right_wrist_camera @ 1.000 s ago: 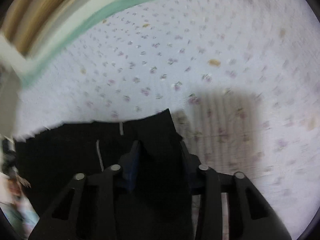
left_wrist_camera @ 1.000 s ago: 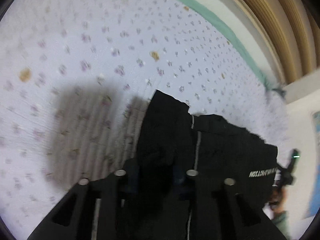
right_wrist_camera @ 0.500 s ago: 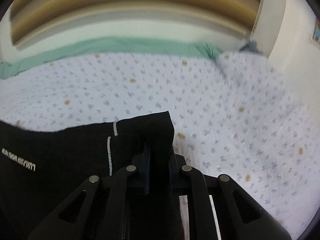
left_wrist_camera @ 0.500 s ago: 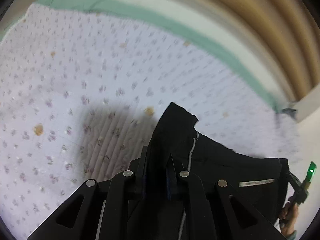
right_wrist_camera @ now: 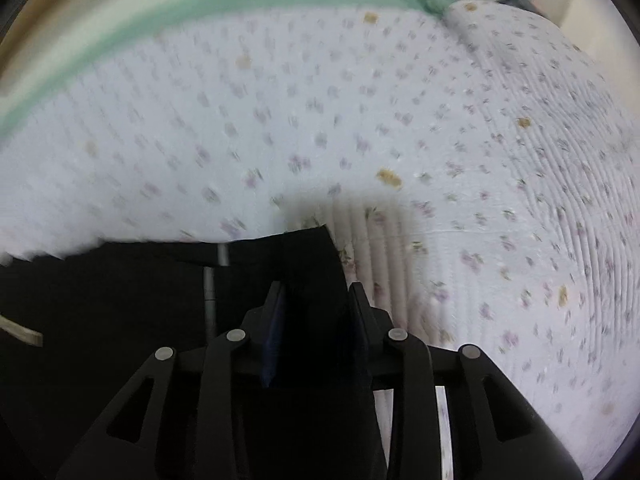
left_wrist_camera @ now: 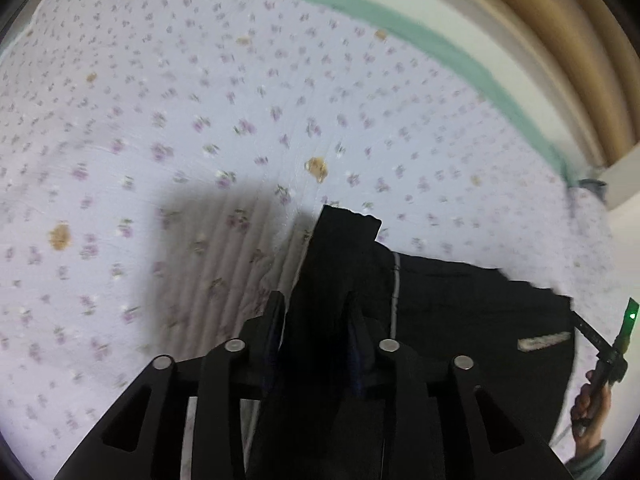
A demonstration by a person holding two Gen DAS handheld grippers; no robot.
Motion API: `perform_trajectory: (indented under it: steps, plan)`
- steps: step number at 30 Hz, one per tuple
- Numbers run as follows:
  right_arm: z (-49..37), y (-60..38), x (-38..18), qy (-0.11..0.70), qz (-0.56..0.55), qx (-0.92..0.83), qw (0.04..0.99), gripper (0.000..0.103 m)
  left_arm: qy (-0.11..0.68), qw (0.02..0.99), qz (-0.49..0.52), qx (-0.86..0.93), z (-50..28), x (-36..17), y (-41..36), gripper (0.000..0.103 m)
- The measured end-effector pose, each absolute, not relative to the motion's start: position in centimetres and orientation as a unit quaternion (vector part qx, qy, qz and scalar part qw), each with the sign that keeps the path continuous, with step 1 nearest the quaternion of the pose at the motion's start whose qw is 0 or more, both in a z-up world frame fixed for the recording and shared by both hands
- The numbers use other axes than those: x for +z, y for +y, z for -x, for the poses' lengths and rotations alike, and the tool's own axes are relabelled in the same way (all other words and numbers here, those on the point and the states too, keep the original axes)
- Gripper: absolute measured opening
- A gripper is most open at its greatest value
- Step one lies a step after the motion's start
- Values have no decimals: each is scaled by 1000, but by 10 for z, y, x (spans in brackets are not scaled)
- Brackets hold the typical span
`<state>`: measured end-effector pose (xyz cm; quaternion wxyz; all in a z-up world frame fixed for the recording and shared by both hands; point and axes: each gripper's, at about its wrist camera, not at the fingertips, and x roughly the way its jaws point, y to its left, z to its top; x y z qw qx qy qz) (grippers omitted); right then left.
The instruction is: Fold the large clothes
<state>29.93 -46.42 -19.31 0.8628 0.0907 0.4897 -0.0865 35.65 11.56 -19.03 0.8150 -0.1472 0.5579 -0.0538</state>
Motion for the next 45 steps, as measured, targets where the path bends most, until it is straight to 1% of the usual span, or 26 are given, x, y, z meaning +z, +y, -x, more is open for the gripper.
perform_trajectory:
  steps: [1, 3, 4, 7, 10, 13, 15, 18, 21, 24, 27, 30, 32, 35, 36, 39, 42, 45]
  plan:
    - [-292, -462, -182, 479, -91, -84, 869, 51, 551, 819, 151, -55, -349, -180, 122, 42]
    - [-265, -455, -150, 452, -85, -68, 886, 57, 534, 829, 155, -55, -331, -156, 131, 45]
    - [-253, -449, -138, 443, -79, -59, 891, 58, 525, 834, 155, -62, -320, -143, 131, 46]
    - [-216, -420, -113, 441, -64, -25, 895, 58, 509, 843, 145, -94, -289, -117, 108, 47]
    - [-188, -385, -116, 465, -91, 27, 880, 58, 515, 836, 120, -148, -248, -109, 64, 51]
    - [-172, -346, -132, 492, -83, 61, 865, 58, 532, 822, 80, -186, -217, -121, 4, 51]
    - [-164, -316, -144, 506, -41, 56, 860, 58, 533, 822, 42, -195, -202, -131, -28, 51]
    - [-164, -294, -161, 521, -37, 68, 850, 58, 542, 814, 34, -207, -197, -147, -53, 51]
    - [-171, -289, -189, 536, -13, 46, 843, 58, 568, 799, 33, -195, -201, -178, -65, 50]
    - [-181, -293, -223, 563, -32, 44, 825, 58, 605, 776, 44, -174, -214, -220, -63, 50]
    - [-186, -296, -243, 570, -39, 48, 819, 58, 617, 768, 55, -165, -223, -238, -61, 50]
    - [-187, -293, -246, 567, -24, 45, 822, 58, 617, 770, 26, -159, -224, -235, -69, 50]
    - [-188, -298, -240, 573, -36, 50, 817, 58, 618, 769, 25, -164, -223, -225, -68, 50]
    - [-188, -309, -218, 565, -66, 70, 819, 58, 600, 775, 36, -194, -224, -195, -63, 50]
    - [-191, -315, -203, 547, -77, 77, 830, 58, 583, 786, 41, -202, -229, -179, -61, 50]
    - [-209, -326, -177, 513, -81, 64, 852, 58, 557, 799, 71, -214, -251, -156, -59, 51]
    - [-246, -335, -179, 516, -87, 40, 851, 58, 573, 788, 97, -203, -288, -170, -59, 51]
    - [-280, -336, -218, 567, -91, 38, 818, 58, 633, 749, 99, -170, -316, -223, -57, 50]
